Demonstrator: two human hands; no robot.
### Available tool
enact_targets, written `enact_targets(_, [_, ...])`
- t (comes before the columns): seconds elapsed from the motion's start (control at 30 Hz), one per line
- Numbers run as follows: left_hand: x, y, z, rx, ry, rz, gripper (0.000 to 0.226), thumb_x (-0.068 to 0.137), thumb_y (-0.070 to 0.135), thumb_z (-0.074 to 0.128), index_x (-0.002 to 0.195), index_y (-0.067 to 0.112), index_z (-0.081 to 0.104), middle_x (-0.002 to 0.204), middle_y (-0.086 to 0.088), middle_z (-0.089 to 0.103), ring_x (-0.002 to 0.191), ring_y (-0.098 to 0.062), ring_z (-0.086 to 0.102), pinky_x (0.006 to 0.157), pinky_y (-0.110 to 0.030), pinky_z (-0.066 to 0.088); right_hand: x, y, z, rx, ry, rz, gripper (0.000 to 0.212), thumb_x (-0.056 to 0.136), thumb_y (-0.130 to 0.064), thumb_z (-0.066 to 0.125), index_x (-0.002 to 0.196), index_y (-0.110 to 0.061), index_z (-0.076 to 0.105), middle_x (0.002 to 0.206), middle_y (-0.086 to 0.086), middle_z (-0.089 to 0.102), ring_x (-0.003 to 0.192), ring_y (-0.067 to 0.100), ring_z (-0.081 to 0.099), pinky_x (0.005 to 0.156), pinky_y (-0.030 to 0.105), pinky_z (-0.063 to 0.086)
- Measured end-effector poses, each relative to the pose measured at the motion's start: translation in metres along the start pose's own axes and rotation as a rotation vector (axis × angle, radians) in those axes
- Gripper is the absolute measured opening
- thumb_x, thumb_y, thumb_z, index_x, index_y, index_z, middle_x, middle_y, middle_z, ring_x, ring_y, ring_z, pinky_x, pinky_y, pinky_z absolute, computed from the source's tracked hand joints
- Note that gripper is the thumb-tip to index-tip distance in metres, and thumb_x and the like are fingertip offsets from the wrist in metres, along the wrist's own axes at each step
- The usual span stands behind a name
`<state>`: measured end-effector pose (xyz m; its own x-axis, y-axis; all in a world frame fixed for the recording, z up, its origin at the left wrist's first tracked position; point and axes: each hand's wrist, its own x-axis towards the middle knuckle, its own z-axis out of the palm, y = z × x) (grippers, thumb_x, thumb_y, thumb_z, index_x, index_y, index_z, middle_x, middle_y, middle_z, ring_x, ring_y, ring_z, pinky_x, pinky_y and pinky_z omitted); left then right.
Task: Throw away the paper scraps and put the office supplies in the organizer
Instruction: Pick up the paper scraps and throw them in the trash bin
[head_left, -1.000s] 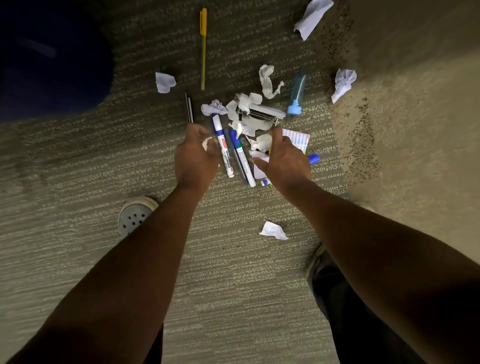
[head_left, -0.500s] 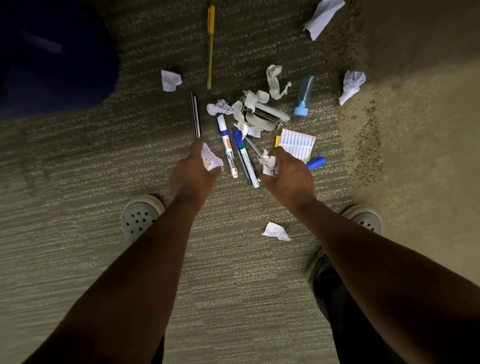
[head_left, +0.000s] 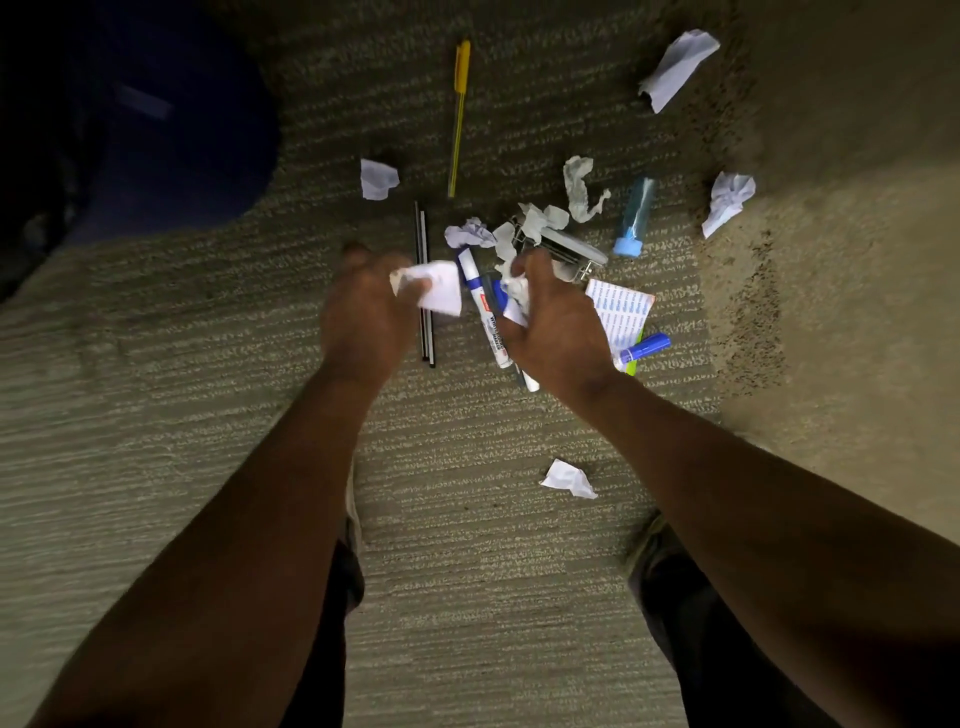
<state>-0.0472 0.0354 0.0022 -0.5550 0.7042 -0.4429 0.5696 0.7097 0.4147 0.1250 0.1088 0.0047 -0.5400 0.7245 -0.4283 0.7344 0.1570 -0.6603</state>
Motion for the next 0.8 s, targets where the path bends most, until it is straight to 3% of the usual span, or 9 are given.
enact_targets(0.07, [0.019,-0.003,-0.014,-0.073,0.046,-0.015,0.034,0.093,0.031,0.062,0.118,0.008,0.063,0.12,-0.018,0.059,0.102,-0.029,0.061,0.085,-0.033,0.05,0.016,-0.015,0.006,-0.135,0.012,-0.066,0.045,0.089,-0.026,0.057,0.129,-0.015,0.041,0.09,0.012,0.068,0.078,0.032,0.065,0.065,0.036,0.047])
enact_targets(0.17, [0.06,-0.006,-0.02,0.047,0.07,0.012,0.036,0.097,0.031,0.054,0.125,0.009,0.057,0.132,-0.016,0.053,0.117,-0.028,0.054,0.085,-0.025,0.037,0.045,-0.031,0.018,-0.38,-0.02,-0.022,0.044,0.088,-0.015,0.063,0.129,-0.017,0.045,0.095,0.01,0.067,0.075,0.025,0.061,0.06,0.03,0.04])
enact_targets(0.27, [0.095,-0.004,-0.009,0.194,-0.08,-0.027,0.036,0.097,0.032,0.052,0.132,0.023,0.052,0.14,-0.01,0.048,0.123,-0.028,0.051,0.093,-0.034,0.046,0.068,-0.041,0.027,-0.569,-0.078,0.008,0.022,0.093,-0.014,0.053,0.113,-0.012,0.061,0.103,0.012,0.069,0.09,0.029,0.066,0.068,0.032,0.045])
enact_targets(0.33, [0.101,-0.005,0.001,0.308,-0.188,0.04,0.046,0.095,0.027,0.056,0.14,0.024,0.045,0.147,-0.012,0.04,0.129,-0.033,0.046,0.1,-0.042,0.045,0.077,-0.041,0.033,-0.598,-0.124,0.031,0.025,0.095,-0.013,0.046,0.112,-0.009,0.064,0.11,0.016,0.068,0.103,0.035,0.064,0.08,0.038,0.049])
enact_targets(0.43, [0.103,-0.009,0.005,0.305,-0.193,0.172,0.043,0.092,0.017,0.057,0.134,0.014,0.049,0.142,-0.016,0.047,0.127,-0.035,0.047,0.099,-0.038,0.041,0.083,-0.036,0.04,-0.598,-0.14,0.03,0.029,0.097,-0.016,0.044,0.12,-0.01,0.061,0.113,0.017,0.066,0.107,0.038,0.062,0.084,0.04,0.049])
enact_targets(0.53, [0.096,-0.012,0.001,0.209,-0.157,0.109,0.032,0.094,0.013,0.055,0.126,0.014,0.053,0.131,-0.013,0.057,0.118,-0.031,0.056,0.086,-0.032,0.043,0.084,-0.034,0.039,-0.528,-0.157,0.05,0.034,0.094,-0.01,0.043,0.125,-0.01,0.057,0.116,0.019,0.063,0.11,0.037,0.058,0.087,0.04,0.048])
enact_targets(0.63, [0.061,-0.012,-0.01,0.04,-0.058,0.099,0.025,0.094,0.01,0.055,0.118,0.005,0.056,0.121,-0.017,0.06,0.109,-0.03,0.059,0.081,-0.029,0.042,0.077,-0.037,0.025,-0.364,-0.074,0.075,0.03,0.087,-0.007,0.048,0.115,-0.008,0.06,0.11,0.021,0.065,0.104,0.039,0.06,0.083,0.037,0.048])
enact_targets(0.8, [-0.031,0.005,-0.049,-0.296,0.167,0.064,0.011,0.094,0.01,0.053,0.101,0.002,0.056,0.097,-0.015,0.062,0.083,-0.021,0.056,0.065,-0.026,0.038,0.033,-0.061,-0.004,-0.046,0.142,0.113,0.035,0.084,-0.036,0.051,0.107,-0.012,0.06,0.092,0.02,0.07,0.088,0.038,0.065,0.079,0.036,0.05])
